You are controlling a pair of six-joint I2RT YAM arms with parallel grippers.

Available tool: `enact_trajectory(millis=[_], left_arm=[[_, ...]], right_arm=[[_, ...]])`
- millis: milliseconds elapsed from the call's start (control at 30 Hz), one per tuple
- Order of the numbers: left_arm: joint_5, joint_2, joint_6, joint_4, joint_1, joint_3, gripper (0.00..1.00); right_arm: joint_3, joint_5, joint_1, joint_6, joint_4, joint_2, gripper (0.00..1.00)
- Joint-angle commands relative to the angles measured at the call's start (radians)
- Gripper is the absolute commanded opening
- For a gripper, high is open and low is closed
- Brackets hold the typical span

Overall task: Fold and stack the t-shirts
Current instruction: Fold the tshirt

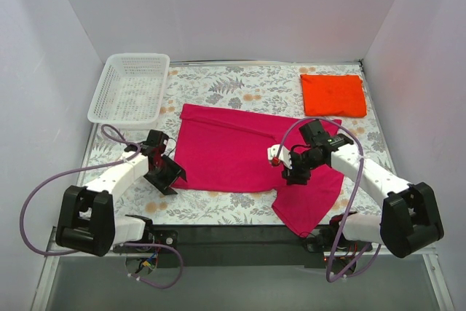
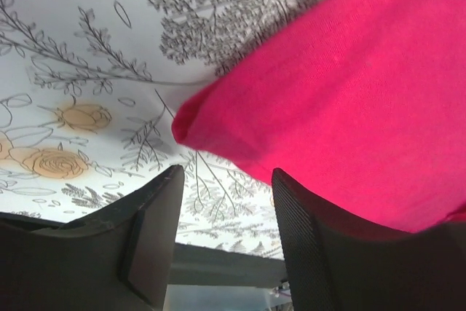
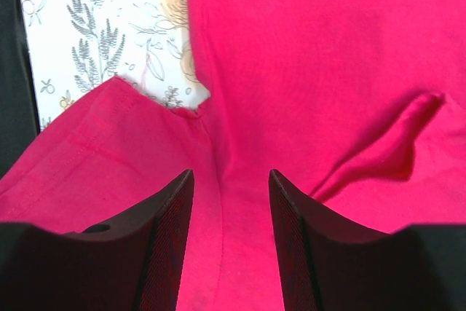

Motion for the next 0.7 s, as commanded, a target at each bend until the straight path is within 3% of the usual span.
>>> enact_trajectory(millis=[0, 167, 200, 300, 433, 667], left_arm=[[-0.057, 0.032, -0.038, 0.036, -0.004, 0.004, 0.48], [-0.1, 0.059, -0.032, 0.05, -0.004, 0.009, 0.24], [-0.102, 0.052, -0.026, 0.054, -0.004, 0.012, 0.13], [-0.093, 0.024, 0.015, 0.074, -0.004, 0.035, 0.05], [-0.096, -0.049, 0.061, 0.09, -0.004, 0.07, 0.0], [-0.103, -0.089, 0.068, 0.123, -0.003, 0.087, 0.0]], right_arm=[[-0.007, -0.004, -0.026, 0.021, 0.018, -0.043, 0.45], [-0.011, -0.019, -0.058, 0.025, 0.015, -0.078, 0.45], [-0.01, -0.019, -0.061, 0.025, 0.015, -0.09, 0.45], [-0.007, -0.021, -0.072, 0.025, 0.01, -0.104, 0.45], [0.001, -0.019, -0.071, -0.033, -0.033, -0.107, 0.45], [0.062, -0.044, -0.051, -0.277, -0.304, -0.032, 0.45]])
